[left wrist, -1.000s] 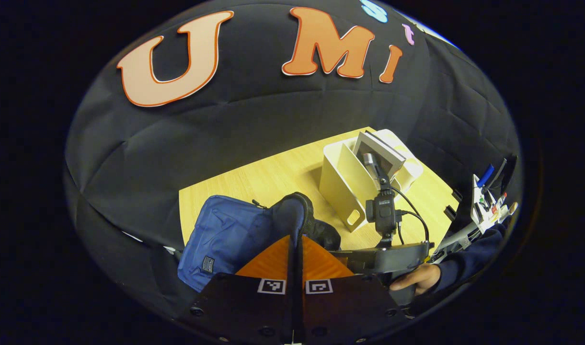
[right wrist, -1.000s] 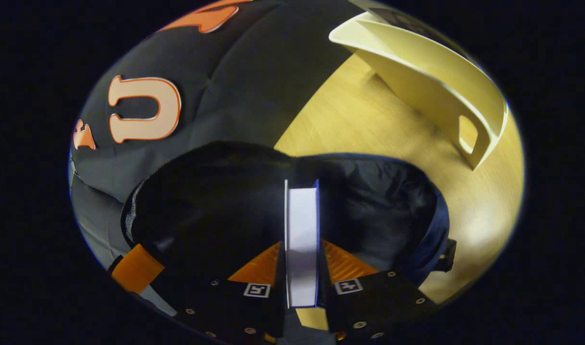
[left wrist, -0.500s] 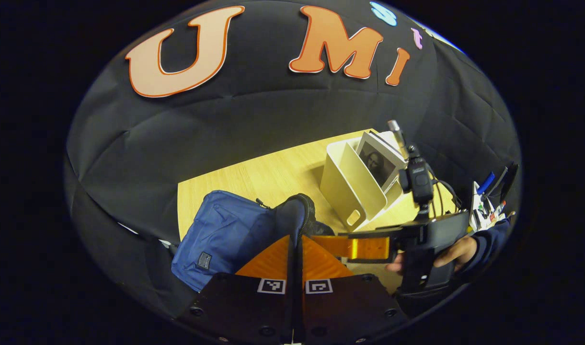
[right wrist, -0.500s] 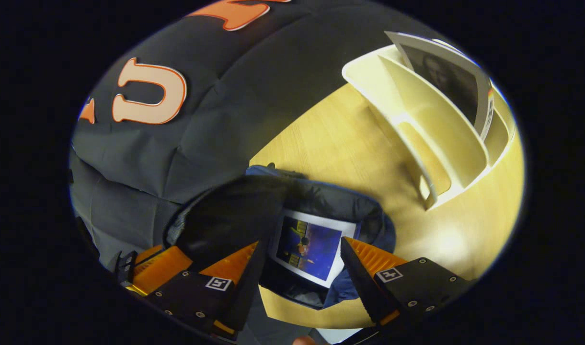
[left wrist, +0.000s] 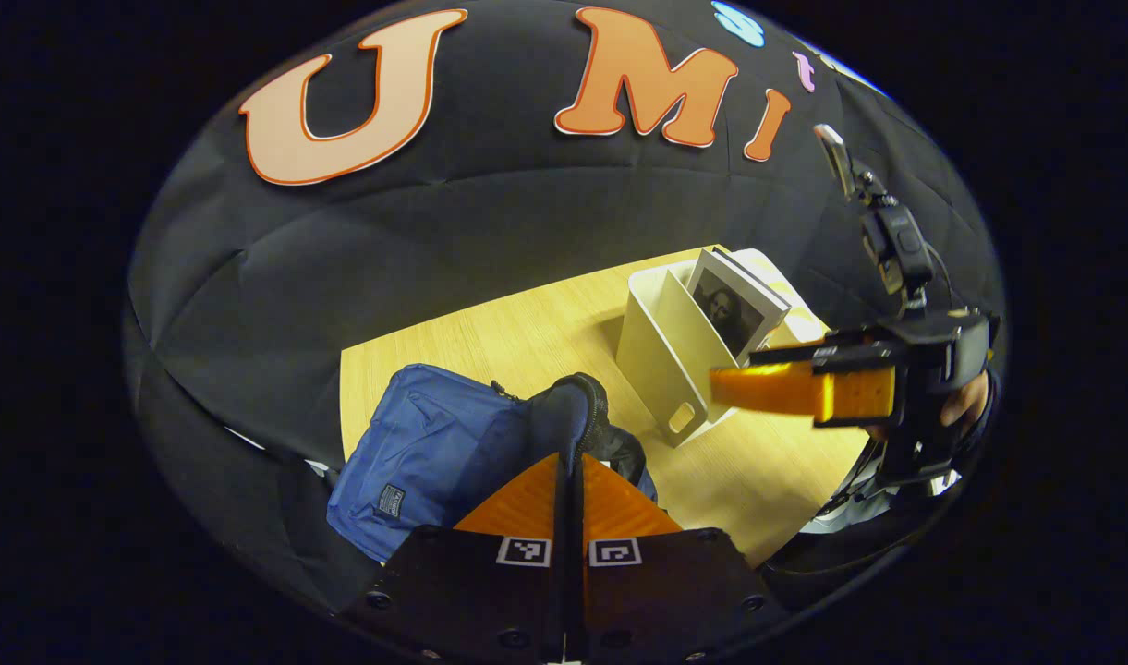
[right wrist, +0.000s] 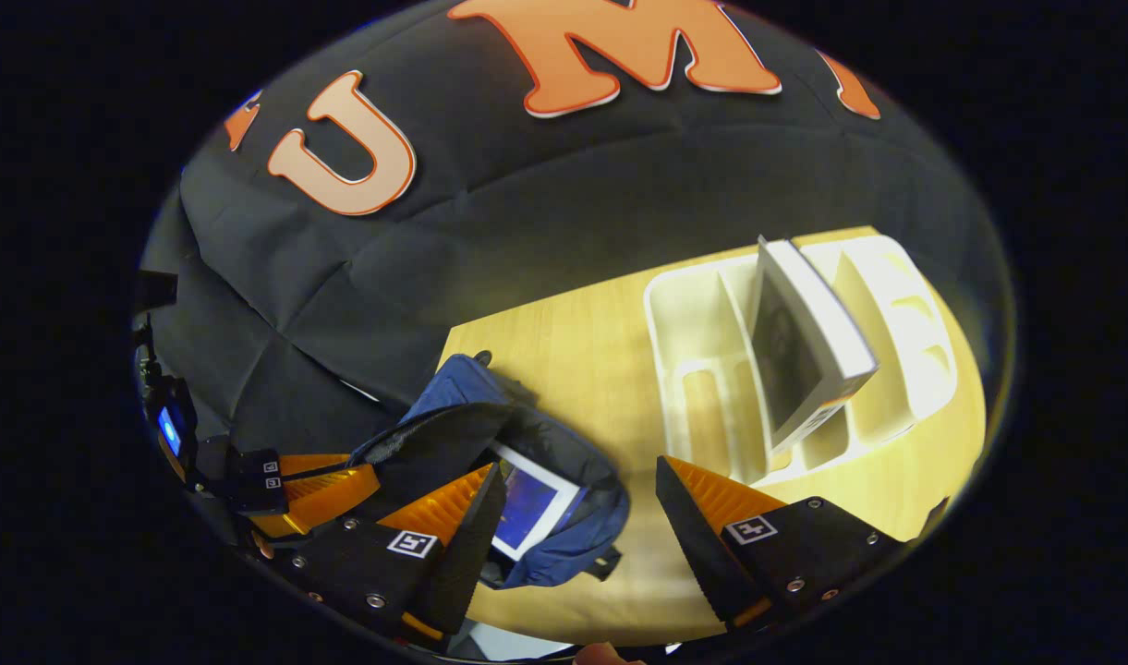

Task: Open the schoolbag, grab two books from the bookshelf and put them into the schoolbag.

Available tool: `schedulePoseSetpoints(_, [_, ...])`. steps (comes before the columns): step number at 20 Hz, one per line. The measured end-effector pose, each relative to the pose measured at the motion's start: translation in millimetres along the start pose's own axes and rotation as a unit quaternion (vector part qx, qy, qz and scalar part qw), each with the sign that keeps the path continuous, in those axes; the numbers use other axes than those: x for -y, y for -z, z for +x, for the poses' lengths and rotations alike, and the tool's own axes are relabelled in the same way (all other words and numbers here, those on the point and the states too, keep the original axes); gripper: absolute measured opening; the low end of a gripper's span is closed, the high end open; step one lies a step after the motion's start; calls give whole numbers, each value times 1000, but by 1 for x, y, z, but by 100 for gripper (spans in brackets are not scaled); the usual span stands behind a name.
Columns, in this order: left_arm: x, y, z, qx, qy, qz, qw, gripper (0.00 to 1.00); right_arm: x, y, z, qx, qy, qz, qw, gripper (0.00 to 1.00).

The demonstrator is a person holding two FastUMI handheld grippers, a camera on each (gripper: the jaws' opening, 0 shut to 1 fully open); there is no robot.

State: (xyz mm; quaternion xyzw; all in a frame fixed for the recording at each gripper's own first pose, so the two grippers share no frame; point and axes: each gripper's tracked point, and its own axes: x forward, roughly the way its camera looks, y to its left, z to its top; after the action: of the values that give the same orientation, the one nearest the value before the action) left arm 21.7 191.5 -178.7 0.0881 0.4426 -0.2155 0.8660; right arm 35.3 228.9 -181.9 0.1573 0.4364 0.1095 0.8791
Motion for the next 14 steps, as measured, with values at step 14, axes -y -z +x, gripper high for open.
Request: schedulePoseSetpoints(14, [2, 4, 4, 0, 12, -8, 1000, 1, 98, -84, -35, -31, 106, -90, 990, 97])
